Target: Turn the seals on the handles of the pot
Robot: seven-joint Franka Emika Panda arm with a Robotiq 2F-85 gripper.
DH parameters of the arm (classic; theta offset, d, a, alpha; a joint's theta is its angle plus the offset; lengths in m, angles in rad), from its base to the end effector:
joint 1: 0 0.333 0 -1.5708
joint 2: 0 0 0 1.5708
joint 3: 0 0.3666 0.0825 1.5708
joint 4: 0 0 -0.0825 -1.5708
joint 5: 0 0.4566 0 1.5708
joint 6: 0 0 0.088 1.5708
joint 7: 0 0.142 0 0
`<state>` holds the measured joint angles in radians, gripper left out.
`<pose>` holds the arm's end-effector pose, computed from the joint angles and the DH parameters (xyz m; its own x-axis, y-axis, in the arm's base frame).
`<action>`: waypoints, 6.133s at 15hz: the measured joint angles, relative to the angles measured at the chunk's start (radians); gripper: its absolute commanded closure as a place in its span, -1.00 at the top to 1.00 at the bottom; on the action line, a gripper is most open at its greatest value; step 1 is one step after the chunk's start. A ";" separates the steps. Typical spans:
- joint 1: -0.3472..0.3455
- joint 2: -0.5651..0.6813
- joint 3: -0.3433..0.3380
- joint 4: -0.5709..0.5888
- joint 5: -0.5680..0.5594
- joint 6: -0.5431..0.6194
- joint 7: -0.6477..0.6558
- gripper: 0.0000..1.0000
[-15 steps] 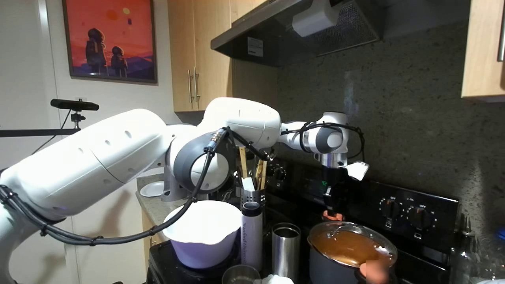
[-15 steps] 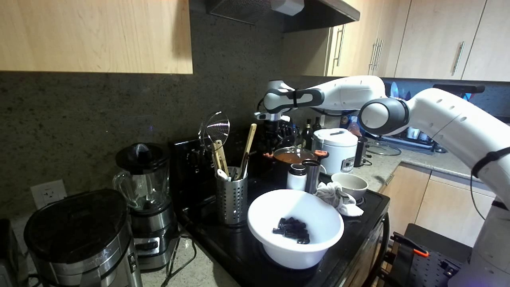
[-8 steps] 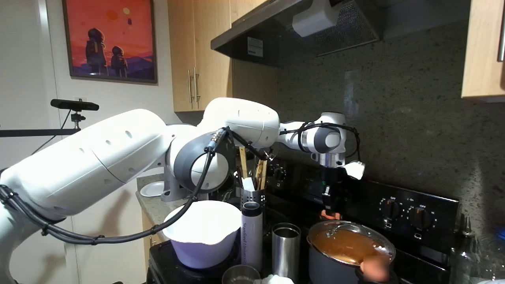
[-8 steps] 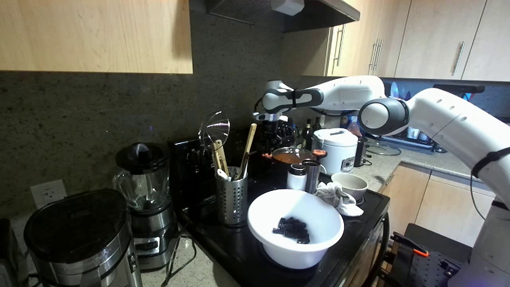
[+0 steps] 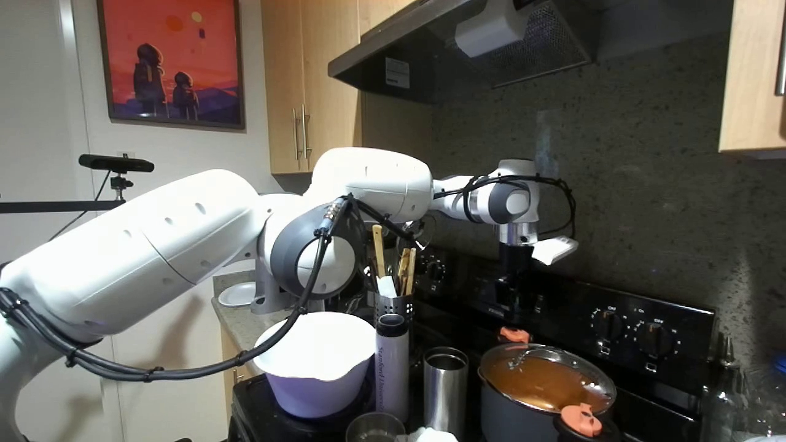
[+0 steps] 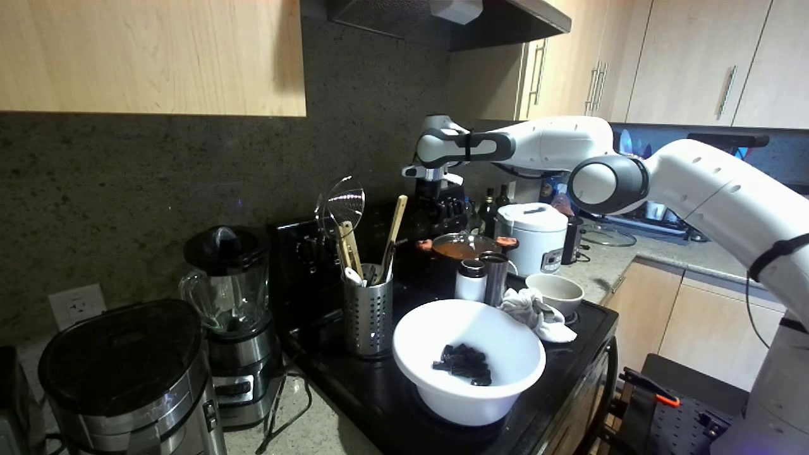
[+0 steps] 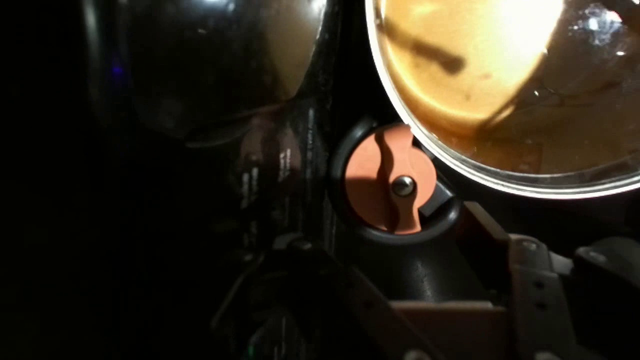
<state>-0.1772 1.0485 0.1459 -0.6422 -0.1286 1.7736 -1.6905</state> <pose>0.9149 -0.1123 0.3407 -0.0300 0.9995 -0.0120 0.9957 0.0309 0.0875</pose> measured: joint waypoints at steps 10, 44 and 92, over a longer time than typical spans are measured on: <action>-0.007 -0.002 -0.091 0.060 -0.009 -0.064 0.501 1.00; -0.032 -0.035 -0.209 0.107 -0.013 -0.211 1.042 1.00; -0.125 -0.312 -0.314 -0.527 -0.132 -0.033 0.991 1.00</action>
<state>-0.3022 0.7369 -0.1677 -1.1691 -0.2606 1.7410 -0.6993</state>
